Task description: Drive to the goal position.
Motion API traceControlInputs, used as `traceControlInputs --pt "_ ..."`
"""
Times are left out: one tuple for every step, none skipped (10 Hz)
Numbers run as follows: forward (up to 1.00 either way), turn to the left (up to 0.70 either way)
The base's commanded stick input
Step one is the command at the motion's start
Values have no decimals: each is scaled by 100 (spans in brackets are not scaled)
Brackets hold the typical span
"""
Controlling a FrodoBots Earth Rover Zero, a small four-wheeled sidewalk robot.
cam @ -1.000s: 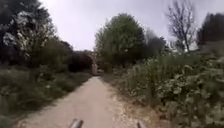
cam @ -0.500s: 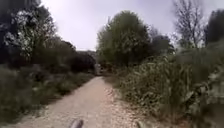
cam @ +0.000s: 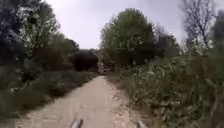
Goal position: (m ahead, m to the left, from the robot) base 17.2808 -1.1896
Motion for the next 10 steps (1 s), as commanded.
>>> traceControlInputs --pt "85 0" --pt "85 0" --pt "85 0" --pt "85 0" --pt "85 0" --pt "85 0" --pt "85 0" --pt "85 0" --pt "85 0" --pt "85 0"
